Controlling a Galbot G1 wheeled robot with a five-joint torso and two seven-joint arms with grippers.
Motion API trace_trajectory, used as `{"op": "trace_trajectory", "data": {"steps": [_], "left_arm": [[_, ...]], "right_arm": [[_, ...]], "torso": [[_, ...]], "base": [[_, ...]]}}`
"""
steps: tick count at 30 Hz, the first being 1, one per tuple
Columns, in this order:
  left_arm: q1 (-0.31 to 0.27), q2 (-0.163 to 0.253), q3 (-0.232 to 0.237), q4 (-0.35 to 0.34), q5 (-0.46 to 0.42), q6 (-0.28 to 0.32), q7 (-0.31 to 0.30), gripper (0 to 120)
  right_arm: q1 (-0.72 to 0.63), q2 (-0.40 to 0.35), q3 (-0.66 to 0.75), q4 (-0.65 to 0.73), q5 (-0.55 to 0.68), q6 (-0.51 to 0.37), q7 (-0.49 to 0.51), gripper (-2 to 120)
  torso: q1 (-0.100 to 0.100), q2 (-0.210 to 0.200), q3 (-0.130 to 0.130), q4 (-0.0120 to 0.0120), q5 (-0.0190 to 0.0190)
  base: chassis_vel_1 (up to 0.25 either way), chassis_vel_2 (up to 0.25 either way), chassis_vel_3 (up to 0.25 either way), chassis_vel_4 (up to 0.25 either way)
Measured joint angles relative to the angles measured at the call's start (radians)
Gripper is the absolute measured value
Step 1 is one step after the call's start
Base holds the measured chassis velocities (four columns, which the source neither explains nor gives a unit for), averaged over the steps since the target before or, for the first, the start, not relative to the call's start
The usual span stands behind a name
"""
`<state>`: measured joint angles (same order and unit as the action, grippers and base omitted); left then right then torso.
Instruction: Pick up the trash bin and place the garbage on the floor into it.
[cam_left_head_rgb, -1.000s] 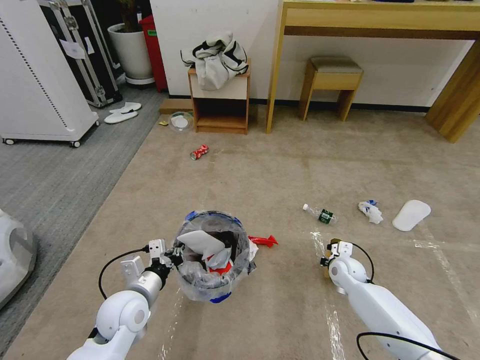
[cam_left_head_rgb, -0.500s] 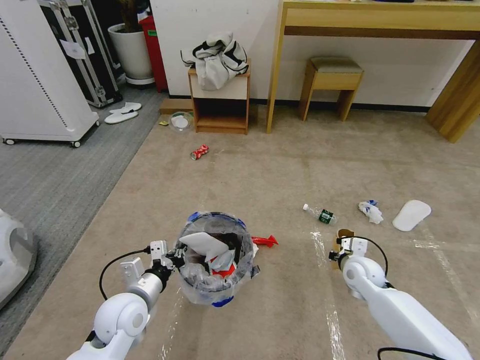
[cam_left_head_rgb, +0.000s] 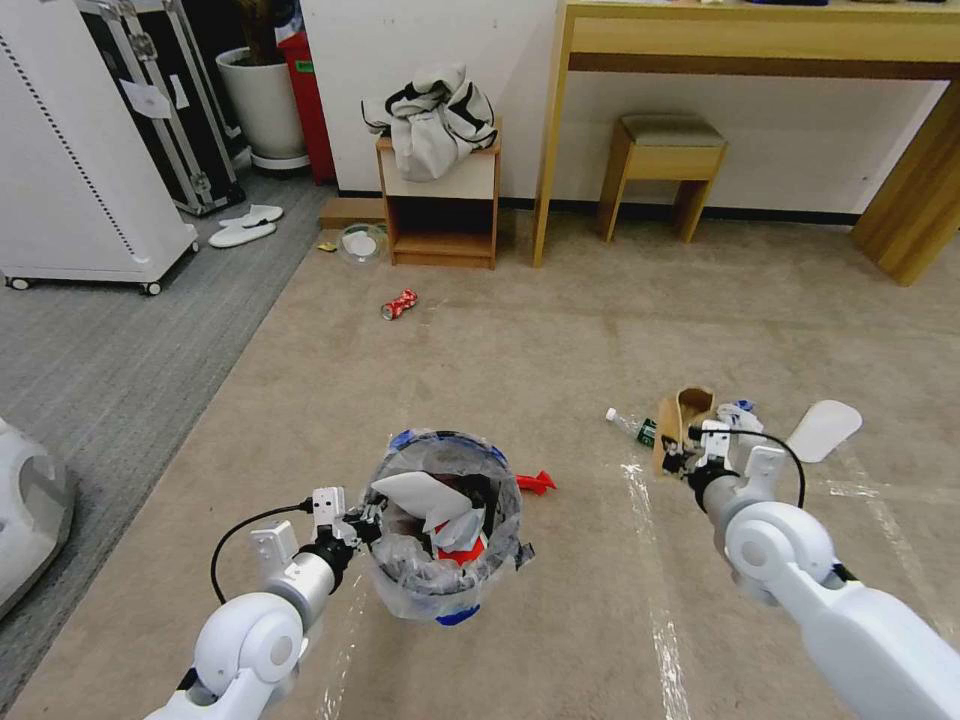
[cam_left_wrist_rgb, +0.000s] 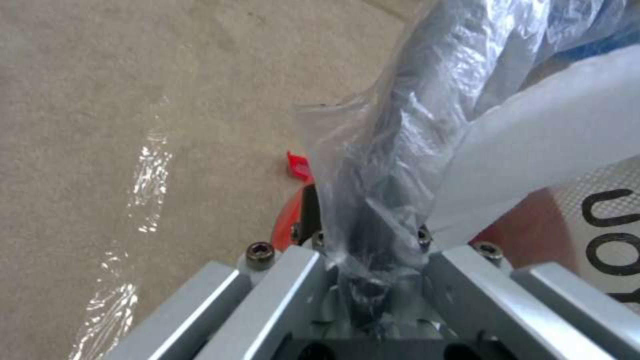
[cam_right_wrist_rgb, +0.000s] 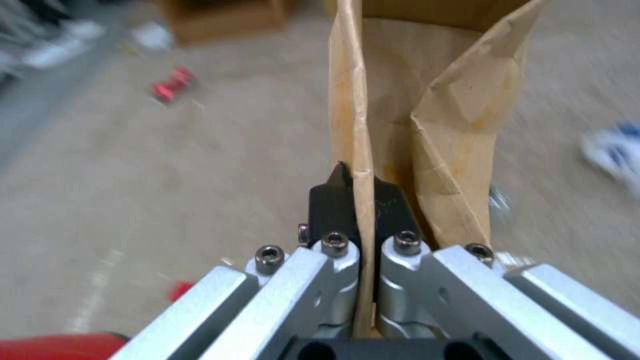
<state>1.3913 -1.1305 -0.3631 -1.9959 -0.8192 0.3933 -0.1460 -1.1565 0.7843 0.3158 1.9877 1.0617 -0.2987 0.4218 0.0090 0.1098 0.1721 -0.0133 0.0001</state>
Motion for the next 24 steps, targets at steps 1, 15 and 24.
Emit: {"op": "trace_trajectory", "data": {"steps": [1,15,24], "left_arm": [[0.000,-0.001,0.004,0.000,0.000,0.001,0.000,1],[0.001,-0.001,0.026,-0.002,-0.010,0.010,-0.007,1],[0.003,0.003,0.049,-0.011,-0.016,0.014,-0.009,1]], "right_arm": [[-0.010,-0.010,0.014,0.031,0.000,0.012,-0.022,0],[-0.050,-0.061,0.069,0.194,-0.032,0.152,-0.285,0],[-0.045,-0.061,-0.028,0.216,-0.115,0.209,-0.436,0]], "torso": [[0.000,0.000,0.000,0.0000,0.0000],[0.000,0.000,0.000,0.0000,-0.0001],[0.000,0.000,0.000,0.0000,-0.0001]], "base": [[0.000,0.000,0.000,0.000],[0.000,0.000,0.000,0.000],[0.000,0.000,0.000,0.000]]}}
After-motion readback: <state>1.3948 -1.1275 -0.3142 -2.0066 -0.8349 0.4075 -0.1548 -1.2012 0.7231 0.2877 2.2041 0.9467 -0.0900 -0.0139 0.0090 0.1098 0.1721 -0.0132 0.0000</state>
